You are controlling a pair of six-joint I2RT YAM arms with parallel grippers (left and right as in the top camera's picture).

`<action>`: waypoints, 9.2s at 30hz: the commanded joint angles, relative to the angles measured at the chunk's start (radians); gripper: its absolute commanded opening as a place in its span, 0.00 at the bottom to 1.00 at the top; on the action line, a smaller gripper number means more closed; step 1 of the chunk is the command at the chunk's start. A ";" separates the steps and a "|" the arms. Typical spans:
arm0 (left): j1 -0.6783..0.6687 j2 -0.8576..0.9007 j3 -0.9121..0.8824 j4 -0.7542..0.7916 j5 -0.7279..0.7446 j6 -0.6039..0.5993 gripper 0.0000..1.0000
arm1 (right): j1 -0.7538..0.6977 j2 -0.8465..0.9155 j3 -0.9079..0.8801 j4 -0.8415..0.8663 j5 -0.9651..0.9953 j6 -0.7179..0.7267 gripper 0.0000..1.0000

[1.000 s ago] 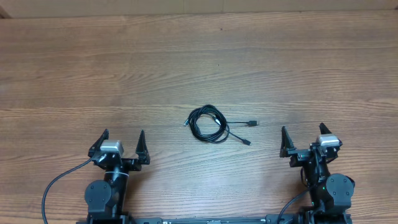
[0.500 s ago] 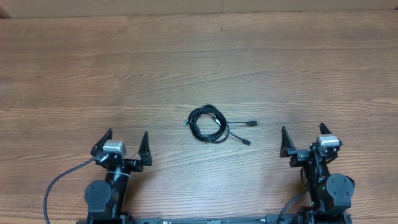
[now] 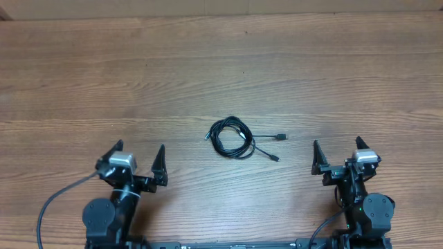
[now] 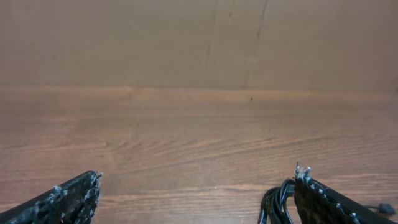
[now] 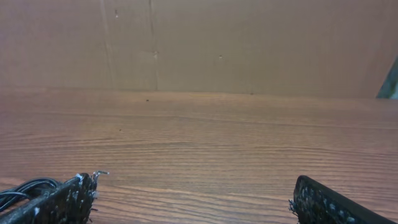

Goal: Untangle cables

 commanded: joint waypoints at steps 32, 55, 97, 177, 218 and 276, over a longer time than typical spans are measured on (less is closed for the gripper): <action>-0.082 0.823 0.449 -0.178 0.214 -0.032 1.00 | -0.006 -0.009 -0.010 0.006 0.010 -0.001 1.00; -0.270 0.949 0.786 -0.428 -0.058 -0.057 1.00 | -0.006 -0.009 -0.010 0.006 0.010 -0.001 1.00; -0.434 1.226 0.790 -0.392 -0.099 -0.132 1.00 | -0.006 -0.009 -0.010 0.006 0.010 -0.001 1.00; -0.510 1.600 0.823 -0.369 -0.129 -0.621 0.04 | -0.006 -0.009 -0.010 0.006 0.010 -0.001 1.00; -0.490 1.610 0.972 -0.419 -0.095 0.328 0.60 | -0.006 -0.009 -0.010 0.006 0.010 -0.001 1.00; -0.484 1.796 1.177 -0.692 -0.198 0.071 0.04 | -0.003 -0.009 -0.010 0.068 -0.226 0.152 1.00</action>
